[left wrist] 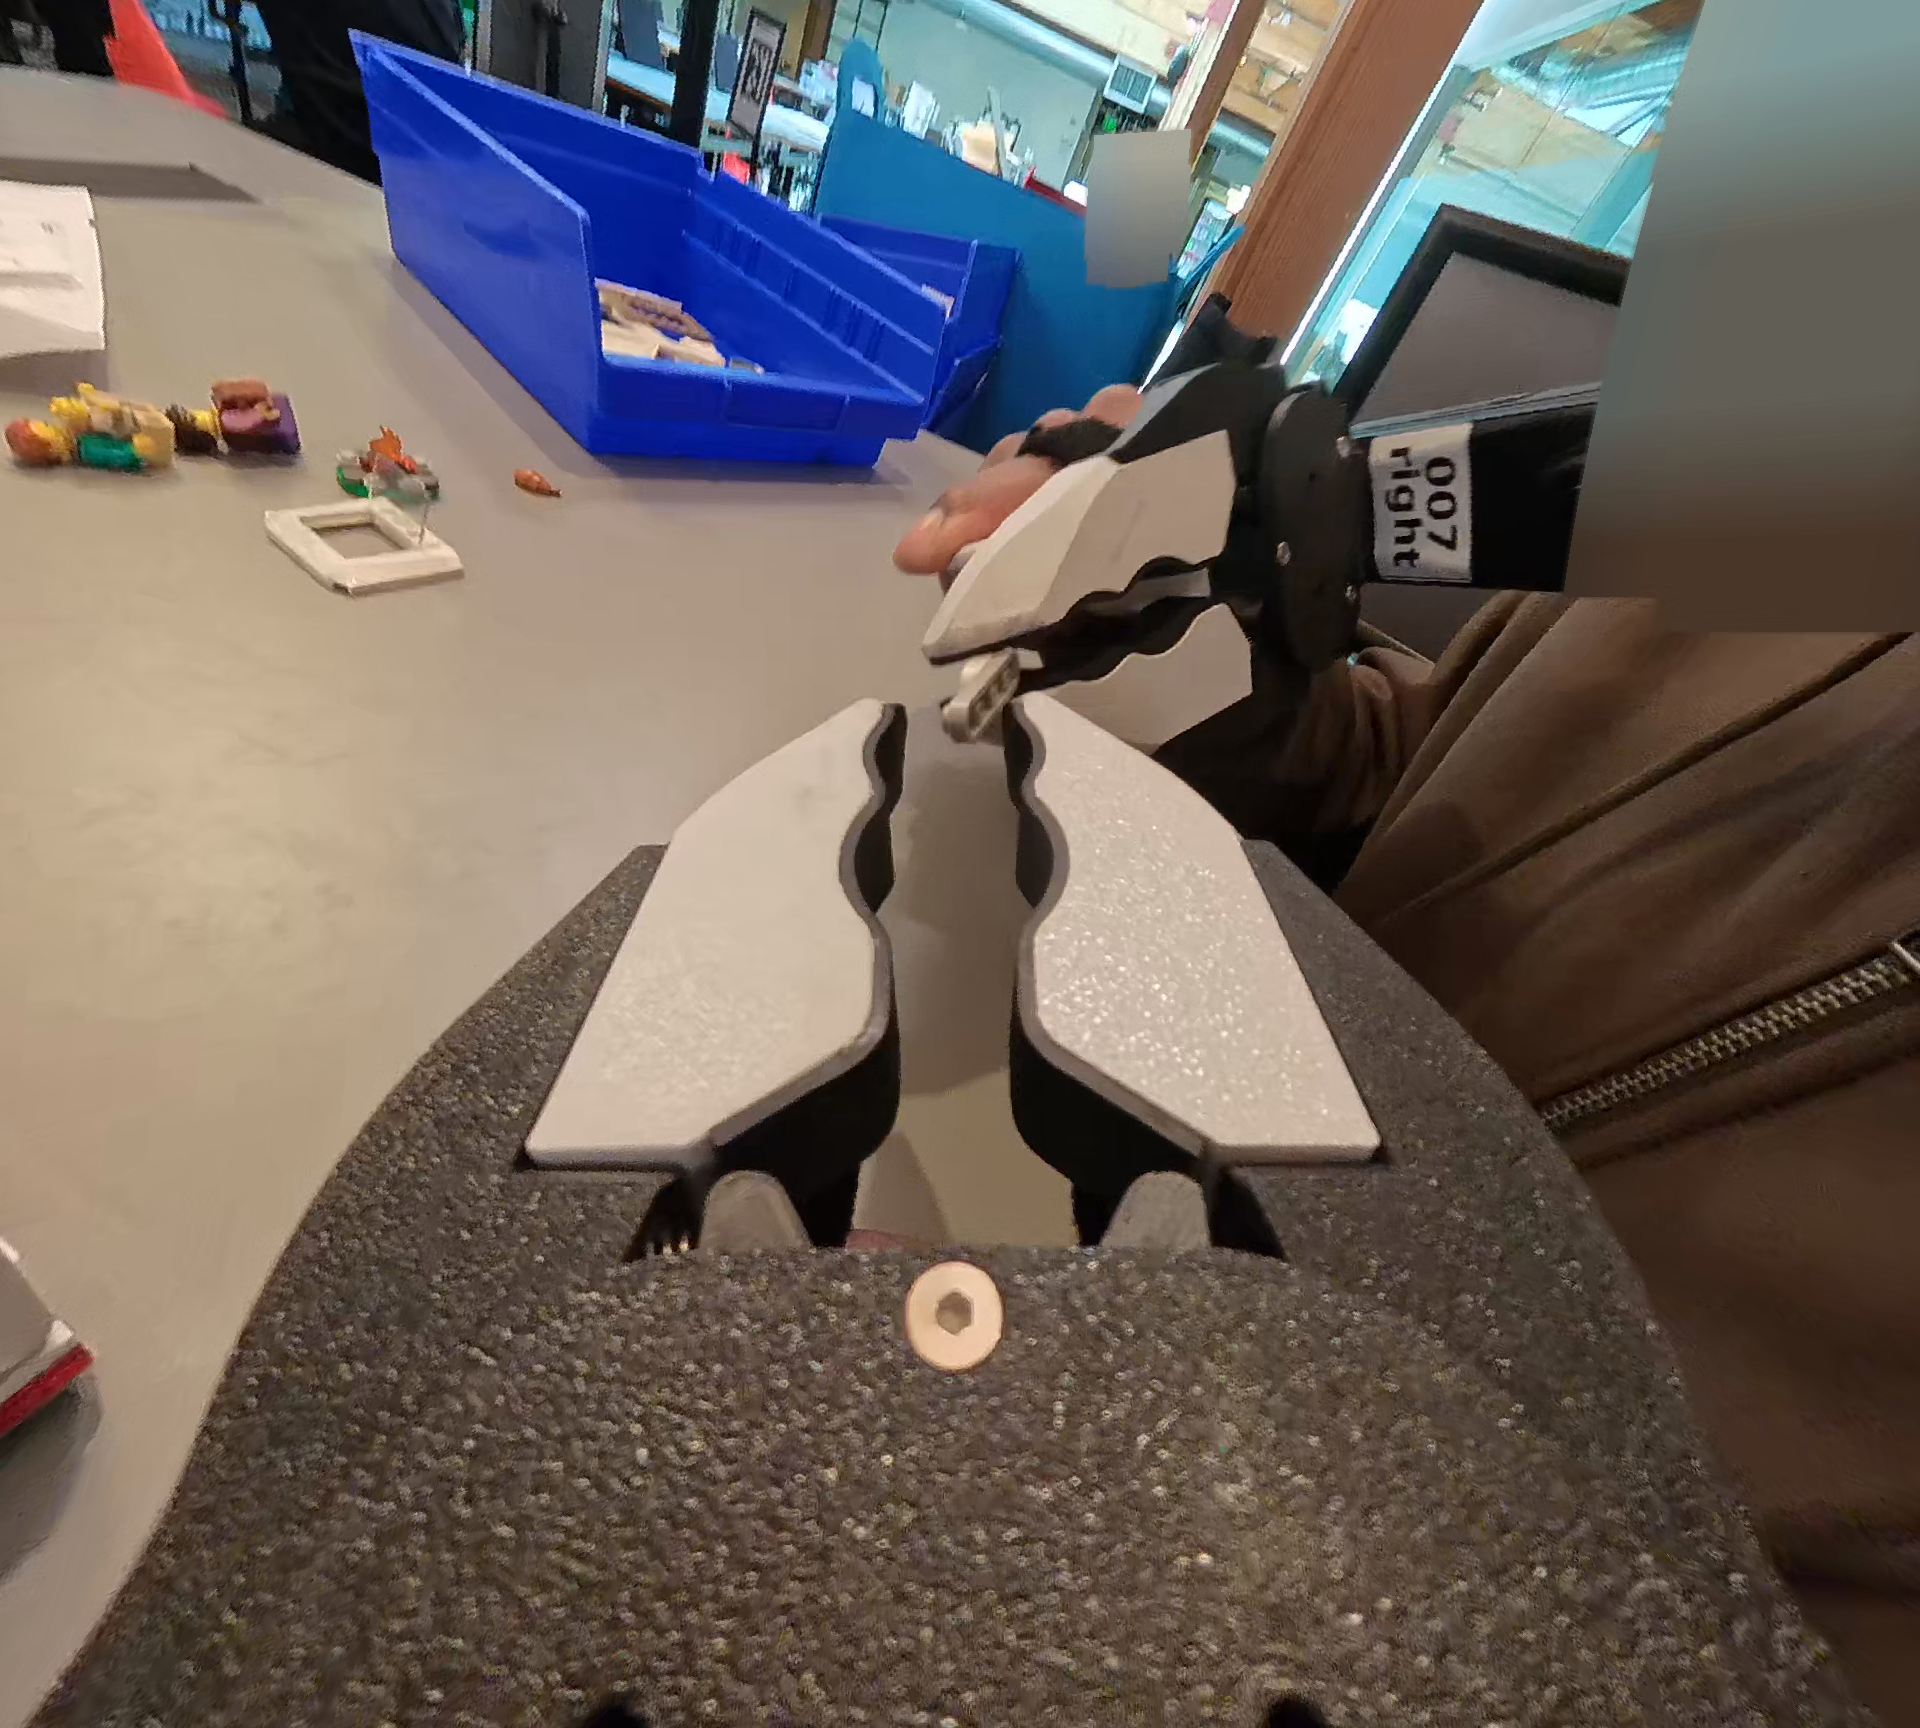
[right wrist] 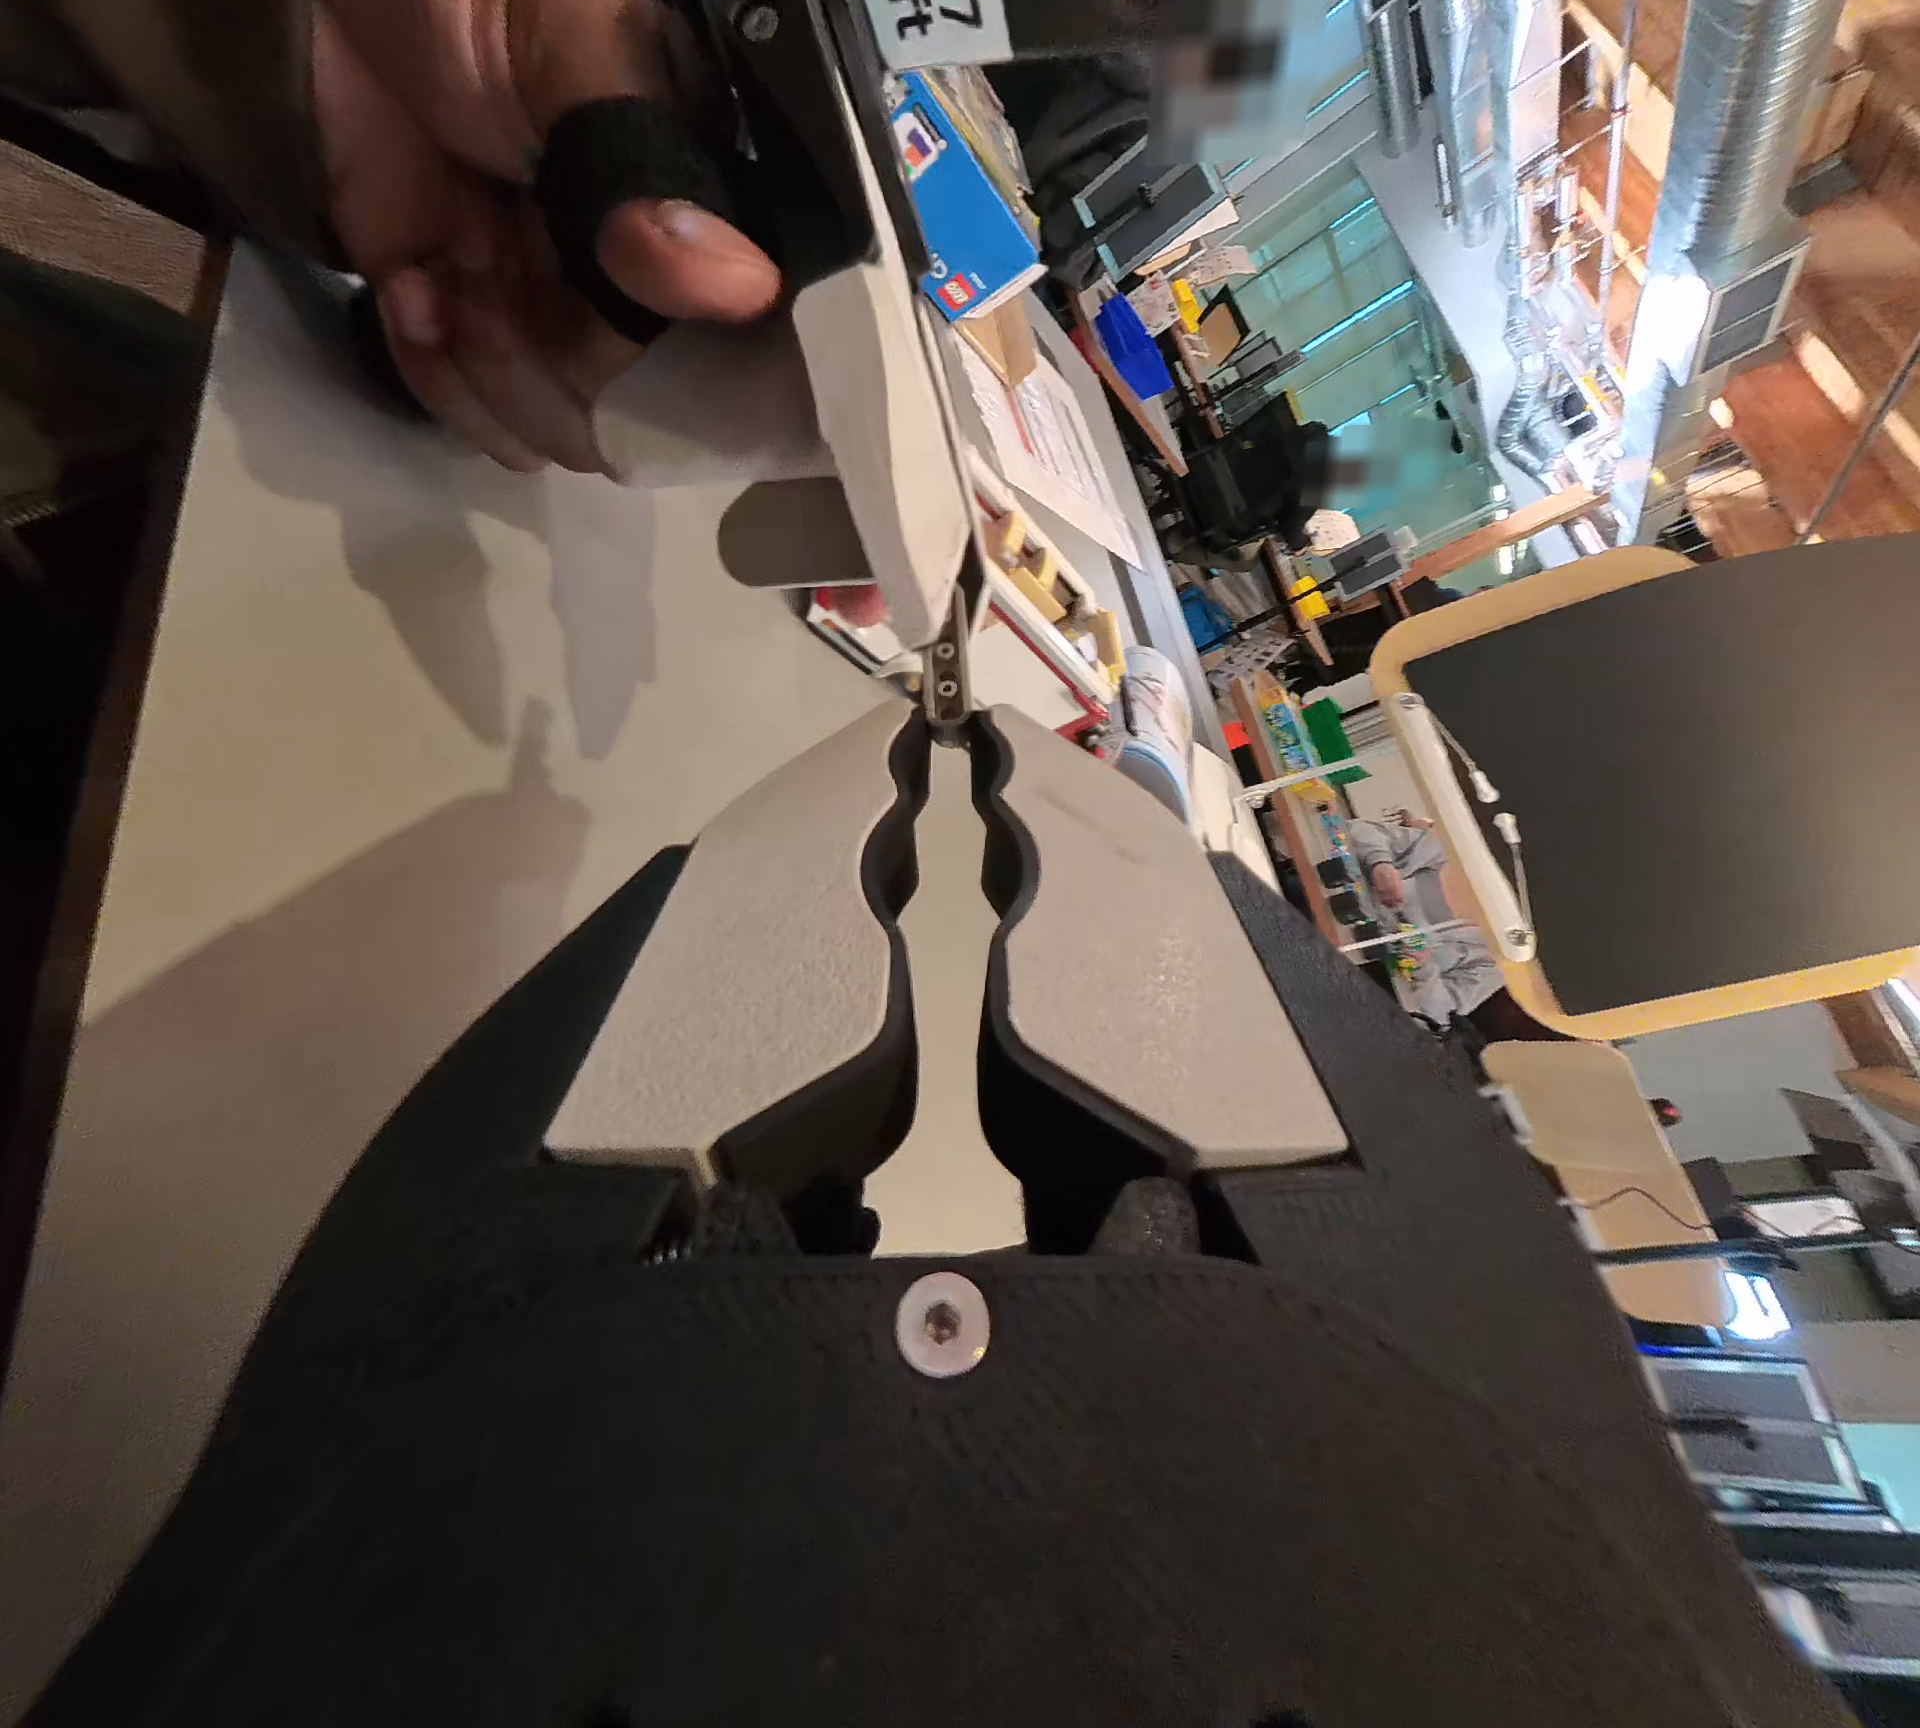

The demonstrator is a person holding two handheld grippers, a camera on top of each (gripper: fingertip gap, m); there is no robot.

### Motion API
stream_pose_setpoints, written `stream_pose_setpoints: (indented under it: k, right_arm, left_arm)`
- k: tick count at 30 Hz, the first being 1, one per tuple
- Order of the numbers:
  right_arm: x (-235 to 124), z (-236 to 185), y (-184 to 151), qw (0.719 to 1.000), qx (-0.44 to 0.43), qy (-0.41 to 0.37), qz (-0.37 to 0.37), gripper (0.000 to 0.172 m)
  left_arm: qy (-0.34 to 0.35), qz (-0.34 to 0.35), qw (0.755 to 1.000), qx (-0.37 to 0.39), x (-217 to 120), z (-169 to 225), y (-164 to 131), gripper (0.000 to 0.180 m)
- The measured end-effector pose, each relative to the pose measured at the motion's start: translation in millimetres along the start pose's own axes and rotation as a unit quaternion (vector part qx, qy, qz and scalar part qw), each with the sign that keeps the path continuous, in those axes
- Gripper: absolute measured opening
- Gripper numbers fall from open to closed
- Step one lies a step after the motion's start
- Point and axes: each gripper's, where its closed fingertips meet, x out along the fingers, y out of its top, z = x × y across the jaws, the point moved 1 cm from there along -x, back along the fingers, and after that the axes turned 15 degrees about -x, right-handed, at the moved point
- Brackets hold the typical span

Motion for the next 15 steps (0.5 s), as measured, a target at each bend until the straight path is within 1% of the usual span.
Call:
stream_pose_setpoints:
  k: [3, 5, 7, 9, 12, 15]
  right_arm:
    - [-0.7, 3.8, -1.8, 0.999, -0.032, -0.028, -0.012, 0.007]
    - [-0.7, 3.4, -3.3, 0.997, -0.06, -0.041, -0.019, 0.007]
    - [-1.5, 3.2, -3.6, 0.995, -0.08, -0.053, -0.022, 0.007]
    - [-2.5, 2.9, -3.0, 0.994, -0.086, -0.059, -0.019, 0.007]
    - [-3.8, 2.5, -1.3, 0.993, -0.095, -0.063, -0.013, 0.007]
    - [-5.1, 2.2, 1.3, 0.993, -0.099, -0.065, -0.004, 0.007]
  left_arm:
    - [0.0, -0.001, 0.999, -0.05, 1.8, -2.4, 0.0, 0.02]
    - [-0.015, 0.009, 0.995, -0.103, 1.0, -3.5, 3.0, 0.02]
    - [-0.034, 0.021, 0.991, -0.131, -0.9, -2.8, 6.6, 0.02]
    - [-0.038, 0.023, 0.993, -0.109, -2.0, -0.9, 7.0, 0.02]
    - [-0.024, 0.007, 0.999, -0.036, 0.1, 3.8, 4.0, 0.017]
    - [0.004, -0.009, 0.999, 0.038, 4.1, 5.4, 1.2, 0.015]
